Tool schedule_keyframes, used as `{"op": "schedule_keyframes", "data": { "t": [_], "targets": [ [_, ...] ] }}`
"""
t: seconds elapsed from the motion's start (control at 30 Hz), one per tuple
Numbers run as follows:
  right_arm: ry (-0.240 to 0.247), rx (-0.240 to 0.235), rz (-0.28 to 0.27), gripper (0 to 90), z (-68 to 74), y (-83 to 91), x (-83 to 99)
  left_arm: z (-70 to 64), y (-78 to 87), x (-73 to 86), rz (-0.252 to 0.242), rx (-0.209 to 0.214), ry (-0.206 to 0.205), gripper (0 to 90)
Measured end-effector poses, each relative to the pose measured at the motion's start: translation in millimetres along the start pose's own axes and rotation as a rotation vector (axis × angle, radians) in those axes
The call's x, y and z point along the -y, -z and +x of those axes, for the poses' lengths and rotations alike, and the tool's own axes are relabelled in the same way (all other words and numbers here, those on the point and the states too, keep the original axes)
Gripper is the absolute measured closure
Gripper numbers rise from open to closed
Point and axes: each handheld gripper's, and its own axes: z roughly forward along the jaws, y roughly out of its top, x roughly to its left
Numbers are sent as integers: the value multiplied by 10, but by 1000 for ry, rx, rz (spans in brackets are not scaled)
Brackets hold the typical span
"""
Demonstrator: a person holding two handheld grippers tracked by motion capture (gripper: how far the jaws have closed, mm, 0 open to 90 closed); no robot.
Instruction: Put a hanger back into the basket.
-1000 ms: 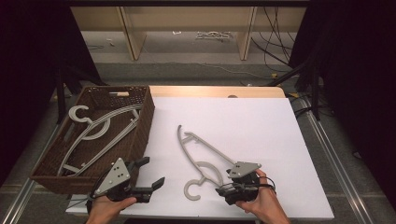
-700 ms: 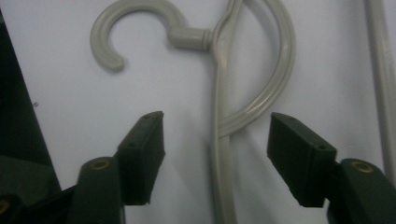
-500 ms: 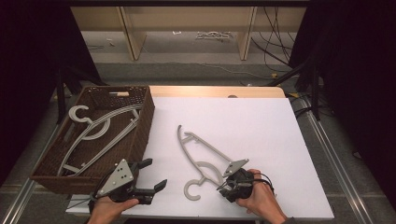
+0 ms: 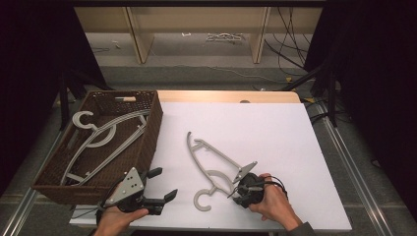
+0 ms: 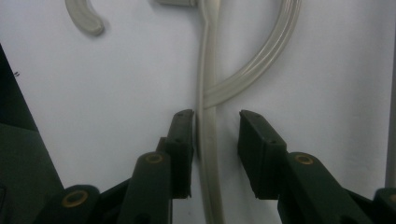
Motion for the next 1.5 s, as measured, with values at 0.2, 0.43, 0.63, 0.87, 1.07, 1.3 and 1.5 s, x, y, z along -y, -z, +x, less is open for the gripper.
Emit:
{"op": "schedule_keyframes", "data": {
  "t": [0.2, 0.43, 0.63, 0.87, 1.07, 1.3, 1.5],
  "targets": [
    [32, 9, 60, 669, 7, -18, -94, -12, -21, 9, 11, 8, -27, 183],
    [44, 21, 71, 689, 21, -22, -105, -27, -34, 17, 16, 24, -38, 200],
    [72, 32, 71, 709, 37, -20, -107, -42, -62, 27, 36, 25, -62, 193],
    [112, 24, 66, 809, 72, -13, -112, -75, -94, 36, 50, 30, -68, 194],
    [126, 7, 57, 817, 82, 17, -103, -76, -128, 7, 47, 33, -102, 213],
    [136, -16, 23, 819, 46, 88, -94, -84, -350, -68, 63, 28, -194, 255],
    [184, -13, 16, 819, 71, 209, -96, -31, -665, -124, 118, 11, -275, 281]
  ]
}}
